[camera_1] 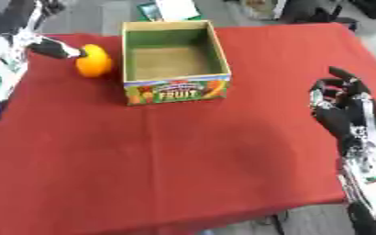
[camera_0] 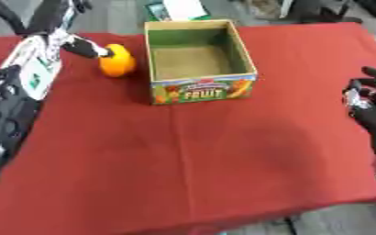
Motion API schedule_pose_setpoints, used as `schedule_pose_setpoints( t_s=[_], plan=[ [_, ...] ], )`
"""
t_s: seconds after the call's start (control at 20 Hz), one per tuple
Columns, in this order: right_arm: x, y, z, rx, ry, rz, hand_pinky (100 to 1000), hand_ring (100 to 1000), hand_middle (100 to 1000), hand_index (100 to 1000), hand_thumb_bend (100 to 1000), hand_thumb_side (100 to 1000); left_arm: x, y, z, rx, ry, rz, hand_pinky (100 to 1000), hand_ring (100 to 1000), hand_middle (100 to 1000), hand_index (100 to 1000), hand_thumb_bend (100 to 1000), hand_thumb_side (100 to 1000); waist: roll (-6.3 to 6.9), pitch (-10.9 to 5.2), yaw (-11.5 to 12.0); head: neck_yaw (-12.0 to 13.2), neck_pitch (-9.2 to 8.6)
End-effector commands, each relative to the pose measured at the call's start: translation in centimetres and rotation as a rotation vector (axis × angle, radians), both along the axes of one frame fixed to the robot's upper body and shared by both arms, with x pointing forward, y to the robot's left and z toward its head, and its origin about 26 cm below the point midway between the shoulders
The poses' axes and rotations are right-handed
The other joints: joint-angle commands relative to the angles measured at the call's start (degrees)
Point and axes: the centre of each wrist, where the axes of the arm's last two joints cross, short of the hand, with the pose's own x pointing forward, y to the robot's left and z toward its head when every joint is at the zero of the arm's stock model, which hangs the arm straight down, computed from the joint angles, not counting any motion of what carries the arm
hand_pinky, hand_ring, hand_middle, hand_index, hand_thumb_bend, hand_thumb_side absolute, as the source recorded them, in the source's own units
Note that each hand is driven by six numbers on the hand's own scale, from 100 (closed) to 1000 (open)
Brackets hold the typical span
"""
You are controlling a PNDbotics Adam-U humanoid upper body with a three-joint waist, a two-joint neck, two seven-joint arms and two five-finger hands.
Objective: Pick up objects on the table and place them in the box.
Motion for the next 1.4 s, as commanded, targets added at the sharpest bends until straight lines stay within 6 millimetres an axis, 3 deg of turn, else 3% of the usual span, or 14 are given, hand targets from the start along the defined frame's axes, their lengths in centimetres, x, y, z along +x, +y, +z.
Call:
schedule_pose_setpoints(
  t_s=[0.05, 0.4, 0.7, 0.8, 0.9, 0.95, 1.0, 1.05, 1.15, 1.25, 1.4],
  plan=[
    [0.2, -0.2, 1.0, -0.018, -0.027, 0.012, 634, 615, 619, 810, 100, 100, 0.5, -0.1, 0.6, 0.019, -0.023, 0.045, 689, 685, 635, 745, 863, 224, 0.0, -0.57, -0.4, 0.4, -0.4],
    [0.3, 0.0, 1.1, -0.016, -0.03, 0.021, 633, 615, 618, 810, 100, 100, 0.6, -0.6, -1.0, 0.043, 0.001, 0.079, 685, 682, 636, 742, 915, 251, 0.1, 0.15, -1.0, 0.7, -0.75],
    [0.4, 0.1, 1.1, -0.015, -0.031, 0.023, 633, 615, 618, 810, 100, 100, 0.6, -0.7, -2.4, 0.057, 0.052, 0.094, 663, 634, 588, 692, 868, 172, 0.07, 0.54, -1.2, 0.8, -0.89],
    [0.4, 0.1, 1.1, -0.015, -0.03, 0.023, 633, 615, 618, 810, 100, 100, 0.5, -0.7, -2.6, 0.064, 0.055, 0.107, 643, 594, 539, 640, 791, 100, 0.05, 0.58, -1.2, 0.8, -0.91],
    [0.4, 0.1, 1.1, -0.014, -0.031, 0.023, 633, 615, 618, 810, 100, 100, 0.5, -0.7, -2.7, 0.073, 0.047, 0.126, 614, 539, 478, 570, 629, 100, 0.02, 0.59, -1.1, 0.7, -0.9],
    [0.4, 0.1, 1.1, -0.014, -0.031, 0.023, 633, 615, 618, 810, 100, 100, 0.5, -0.7, -2.7, 0.076, 0.042, 0.134, 579, 478, 406, 493, 478, 100, 0.01, 0.58, -1.1, 0.7, -0.91],
    [0.4, 0.1, 1.1, -0.014, -0.031, 0.023, 633, 615, 618, 810, 100, 100, 0.5, -0.7, -2.7, 0.077, 0.032, 0.143, 573, 466, 390, 478, 451, 100, 0.0, 0.56, -1.0, 0.7, -0.92],
    [0.4, 0.1, 1.1, -0.014, -0.03, 0.023, 634, 615, 618, 810, 100, 100, 0.5, -0.6, -2.6, 0.075, 0.02, 0.15, 543, 425, 331, 419, 467, 100, 0.0, 0.53, -1.0, 0.7, -0.92],
    [0.4, 0.0, 1.1, -0.013, -0.03, 0.022, 634, 615, 618, 810, 100, 100, 0.5, -0.7, -2.3, 0.047, -0.021, 0.162, 524, 407, 301, 389, 510, 100, -0.02, 0.47, -0.8, 0.6, -0.92],
    [0.4, 0.0, 1.0, -0.013, -0.028, 0.022, 633, 615, 618, 810, 100, 100, 0.4, -0.8, -2.0, 0.009, -0.06, 0.161, 520, 408, 295, 384, 584, 100, -0.03, 0.41, -0.6, 0.6, -0.86],
    [0.4, 0.0, 1.0, -0.014, -0.027, 0.02, 634, 615, 618, 810, 100, 100, 0.4, -1.0, -0.5, -0.042, -0.116, 0.14, 517, 407, 292, 381, 608, 100, -0.06, 0.21, -0.4, 0.5, -0.76]
  ],
)
